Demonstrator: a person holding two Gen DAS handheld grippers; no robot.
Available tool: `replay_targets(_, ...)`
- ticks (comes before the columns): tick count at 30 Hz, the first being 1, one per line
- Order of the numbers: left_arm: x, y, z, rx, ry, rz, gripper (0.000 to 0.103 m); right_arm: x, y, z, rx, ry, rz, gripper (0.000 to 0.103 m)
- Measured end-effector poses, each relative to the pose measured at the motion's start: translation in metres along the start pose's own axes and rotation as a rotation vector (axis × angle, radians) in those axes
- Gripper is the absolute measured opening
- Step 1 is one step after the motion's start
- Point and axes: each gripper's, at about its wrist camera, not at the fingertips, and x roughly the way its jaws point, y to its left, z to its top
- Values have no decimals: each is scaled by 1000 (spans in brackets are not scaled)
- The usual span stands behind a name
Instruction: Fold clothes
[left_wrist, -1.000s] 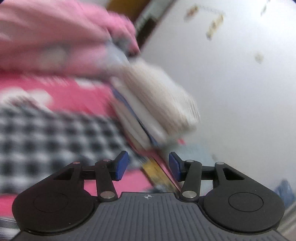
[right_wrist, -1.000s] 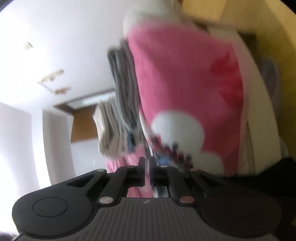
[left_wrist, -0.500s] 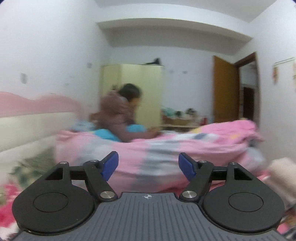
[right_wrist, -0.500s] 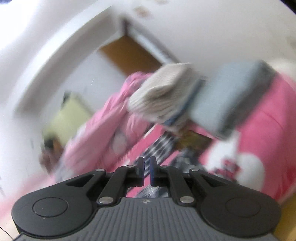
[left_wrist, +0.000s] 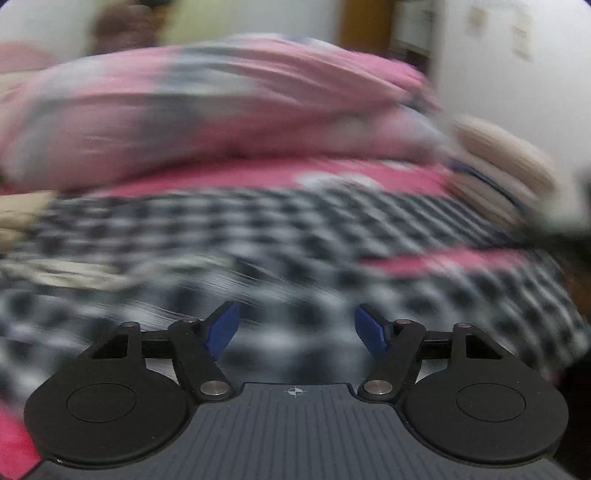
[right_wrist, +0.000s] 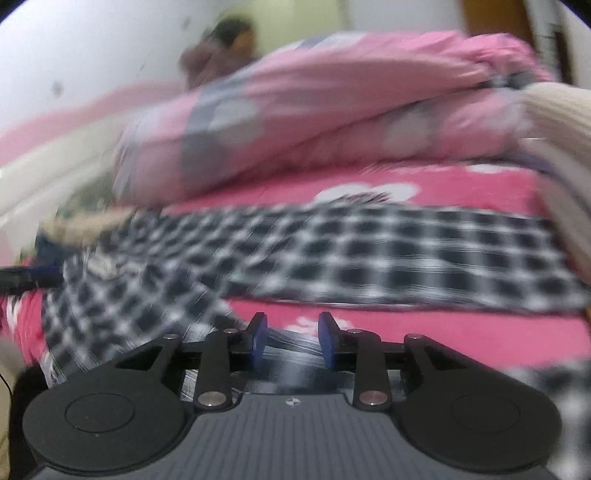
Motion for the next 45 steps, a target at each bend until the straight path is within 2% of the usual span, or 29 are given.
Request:
replay_targets(2, 5, -27, -17, 81, 20, -98, 70, 27, 11, 7, -48, 54, 33, 34)
replay_targets(4, 7, -53, -34, 186, 58, -180, 64, 48, 23, 13, -101, 94, 70, 34)
replay_targets(6, 13, -69, -50, 298, 66, -206, 63, 67, 33, 17, -144, 129, 109, 34)
replay_targets(9, 17, -83, -73, 428, 28, -166, 62, 90, 44, 21, -184, 176, 156, 34)
replay_targets(15, 23, -105, -98, 653, -85, -128, 62, 118, 52, 20, -211, 260, 163, 34)
replay_targets(17, 22, -107, -105, 692, -109, -120, 60, 121, 51, 20, -203, 264, 174, 28)
replay_targets(24, 30, -134, -113, 706, -163, -114, 54, 121, 53, 25, -207, 275, 173, 28)
replay_targets(27, 31, -138, -113, 702, -174, -123, 46, 121, 54, 28, -216, 274, 168, 28)
replay_targets(28, 29, -137, -112, 690, -174, -134, 39, 120, 55, 29, -219, 274, 166, 27)
replay_targets(31, 28, -133, -110, 648, -170, -169, 23, 120, 56, 31, -228, 273, 161, 2)
replay_targets(32, 28, -133, -110, 642, -170, -179, 17, 120, 56, 32, -231, 273, 159, 2)
replay_targets(35, 25, -131, -109, 641, -165, -200, 9, 123, 56, 36, -227, 253, 146, 2)
replay_targets(39, 23, -128, -106, 649, -153, -224, 8, 136, 52, 27, -232, 227, 96, 2)
replay_targets(41, 22, -129, -105, 660, -152, -226, 8, 130, 45, 26, -181, 196, 101, 5)
replay_targets(45, 22, -131, -105, 665, -147, -211, 12, 81, 20, 29, -57, 61, 65, 7)
